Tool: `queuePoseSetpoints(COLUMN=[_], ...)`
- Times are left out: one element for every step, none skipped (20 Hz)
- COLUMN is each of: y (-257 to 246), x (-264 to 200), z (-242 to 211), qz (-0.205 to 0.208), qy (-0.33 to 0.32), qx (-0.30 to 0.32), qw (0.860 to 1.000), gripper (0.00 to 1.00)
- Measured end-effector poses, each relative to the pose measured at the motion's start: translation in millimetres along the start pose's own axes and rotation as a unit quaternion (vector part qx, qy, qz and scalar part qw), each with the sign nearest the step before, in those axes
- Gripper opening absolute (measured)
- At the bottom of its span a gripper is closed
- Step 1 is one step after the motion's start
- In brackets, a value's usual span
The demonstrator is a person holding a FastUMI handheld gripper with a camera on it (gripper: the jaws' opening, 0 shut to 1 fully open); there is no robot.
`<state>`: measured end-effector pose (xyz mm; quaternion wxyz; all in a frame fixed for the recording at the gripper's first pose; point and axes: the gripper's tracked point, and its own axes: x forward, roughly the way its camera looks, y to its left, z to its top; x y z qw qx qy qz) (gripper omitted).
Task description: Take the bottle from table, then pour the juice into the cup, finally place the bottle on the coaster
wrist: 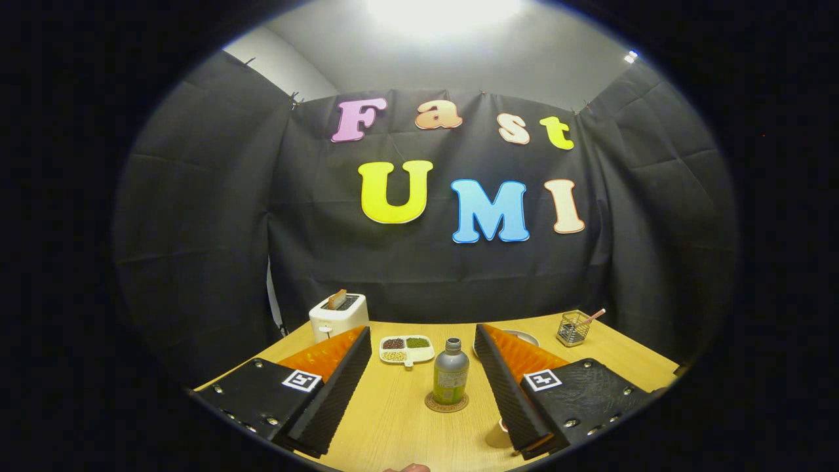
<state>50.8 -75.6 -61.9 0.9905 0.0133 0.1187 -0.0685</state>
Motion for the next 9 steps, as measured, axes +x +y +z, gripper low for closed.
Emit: queuePoseSetpoints(y=[2, 3, 5, 6, 8, 10, 11, 13, 14], x=[-3, -3, -4, -4, -4, -6, -6, -7, -7], z=[2, 4, 5, 6, 8, 9, 10, 9, 8], qz=[0.002, 0.005, 0.008, 0.010, 0.012, 0.013, 0.015, 0.017, 0.018], qy=[-0.002, -0.004, -0.006, -0.008, -0.010, -0.012, -0.012, -0.013, -0.013], qx=[0.002, 0.004, 0.004, 0.002, 0.000, -0.003, -0.003, -0.002, -0.001], qw=[1.000, 1.000, 1.000, 1.000, 1.000, 1.000, 1.000, 1.000, 1.000], gripper=[0.97, 0.97, 0.97, 0.97, 0.97, 0.97, 0.97, 0.97, 0.97])
